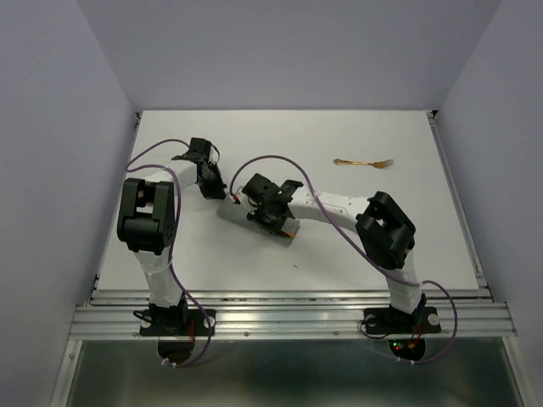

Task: Fold the napkin into a case and place the utensils inside
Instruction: Stuff the knife into the folded napkin.

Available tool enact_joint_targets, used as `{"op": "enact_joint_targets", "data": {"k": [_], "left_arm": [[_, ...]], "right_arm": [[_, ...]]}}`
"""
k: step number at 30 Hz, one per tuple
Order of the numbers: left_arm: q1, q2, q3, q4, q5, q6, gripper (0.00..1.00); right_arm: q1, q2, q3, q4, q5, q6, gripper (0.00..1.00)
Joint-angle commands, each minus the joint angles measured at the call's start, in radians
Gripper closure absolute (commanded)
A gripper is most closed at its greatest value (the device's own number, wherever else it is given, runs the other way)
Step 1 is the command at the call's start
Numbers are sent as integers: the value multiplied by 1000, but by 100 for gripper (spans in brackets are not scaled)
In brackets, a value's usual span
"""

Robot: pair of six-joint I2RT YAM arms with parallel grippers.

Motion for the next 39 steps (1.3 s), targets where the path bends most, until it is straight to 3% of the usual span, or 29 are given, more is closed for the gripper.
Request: {"op": "enact_joint_targets", "data": {"k": [1,21,24,26,39], "left_arm": [[-10,-9,-19,-7,8,14,100],[-14,-5,-17,-4,12,14,100],[-14,-5,-17,-4,11,12,100],[-14,-7,-19,-6,9,11,100],[-14,-9,-17,-7,8,14,100]], "right_arm": [[13,9,65,15,17,-24,78],[32,75,136,10,9,-41,78],[41,75,142,7,8,-33,73],[41,70,142,7,9,-23,62],[41,24,96,36,17,10,61]]}}
